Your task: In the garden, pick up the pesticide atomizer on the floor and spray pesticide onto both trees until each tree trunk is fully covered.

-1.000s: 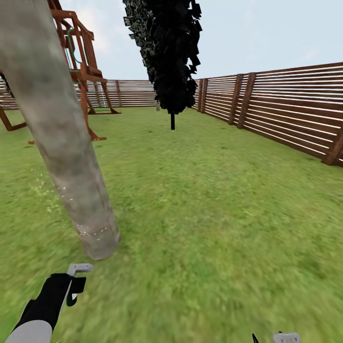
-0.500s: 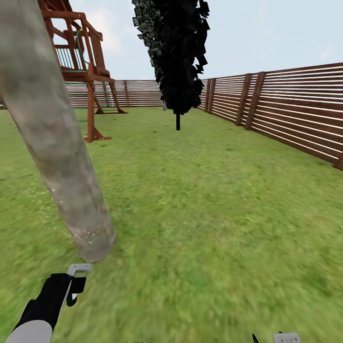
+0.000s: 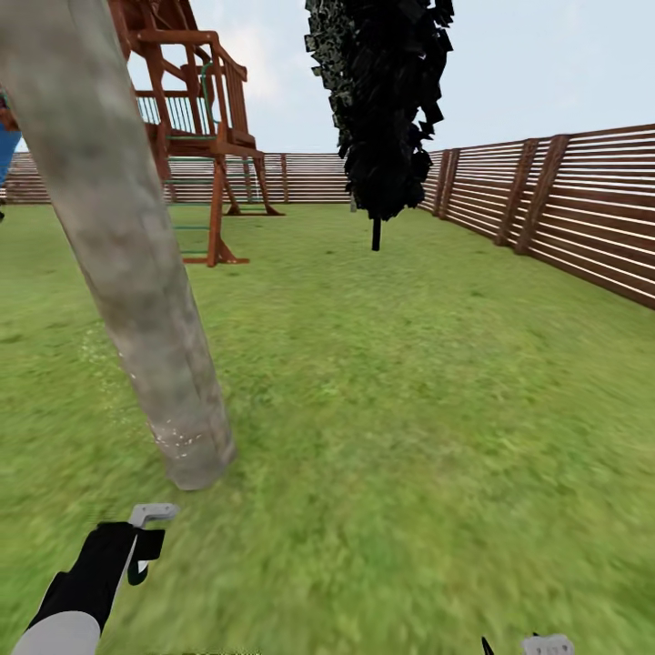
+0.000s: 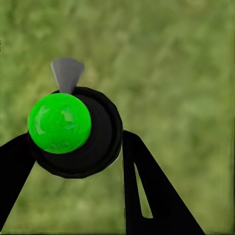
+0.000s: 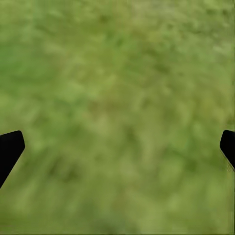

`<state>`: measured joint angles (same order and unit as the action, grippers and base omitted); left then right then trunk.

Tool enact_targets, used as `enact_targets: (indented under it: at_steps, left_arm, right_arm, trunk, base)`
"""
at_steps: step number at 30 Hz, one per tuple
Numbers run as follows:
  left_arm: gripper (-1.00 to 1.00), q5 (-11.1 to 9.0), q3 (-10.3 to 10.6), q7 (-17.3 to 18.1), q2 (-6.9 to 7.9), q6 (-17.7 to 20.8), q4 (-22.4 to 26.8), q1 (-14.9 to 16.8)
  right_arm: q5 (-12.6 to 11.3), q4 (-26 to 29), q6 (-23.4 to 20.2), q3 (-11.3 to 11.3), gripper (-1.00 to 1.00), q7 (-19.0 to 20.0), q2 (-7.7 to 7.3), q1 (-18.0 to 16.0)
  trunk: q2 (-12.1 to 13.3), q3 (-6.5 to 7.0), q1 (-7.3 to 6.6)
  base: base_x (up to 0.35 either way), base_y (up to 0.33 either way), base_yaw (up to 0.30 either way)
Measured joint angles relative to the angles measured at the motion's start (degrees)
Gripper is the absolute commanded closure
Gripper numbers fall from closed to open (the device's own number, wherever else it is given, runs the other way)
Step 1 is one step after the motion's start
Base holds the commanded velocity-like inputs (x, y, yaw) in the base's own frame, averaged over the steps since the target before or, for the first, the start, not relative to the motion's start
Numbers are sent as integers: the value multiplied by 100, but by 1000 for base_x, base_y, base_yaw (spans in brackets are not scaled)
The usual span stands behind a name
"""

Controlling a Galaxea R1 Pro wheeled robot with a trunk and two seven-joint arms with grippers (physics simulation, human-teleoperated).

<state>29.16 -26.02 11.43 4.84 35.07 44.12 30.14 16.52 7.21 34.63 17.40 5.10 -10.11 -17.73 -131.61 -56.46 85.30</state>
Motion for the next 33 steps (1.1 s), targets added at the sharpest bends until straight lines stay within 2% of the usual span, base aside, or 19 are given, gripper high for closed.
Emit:
enact_targets:
  at_steps: [12, 23, 31, 33]
  left_arm:
    - [100, 0, 0, 0, 0, -8, -4, 0]
    - [100, 0, 0, 0, 1, -1, 0, 0]
    - [100, -8, 30, 28, -7, 23, 92, 71]
    - [100, -108, 46, 69, -205, 20, 102, 224]
  right_arm:
    - [0, 0, 0, 0, -100, 0, 0, -2]
    - [0, 0, 0, 8, -100, -1, -9, -2]
    - [-2, 9, 4, 19, -100, -9, -28, -1]
    - [-1, 9, 2, 17, -100, -9, -34, 0]
  trunk:
    - [0, 0, 0]
    - [0, 0, 0]
    - [0, 0, 0]
    - [0, 0, 0]
  base:
    - [157, -247, 276]
    - [88, -260, 40]
    - [8, -27, 229]
    - [0, 0, 22]
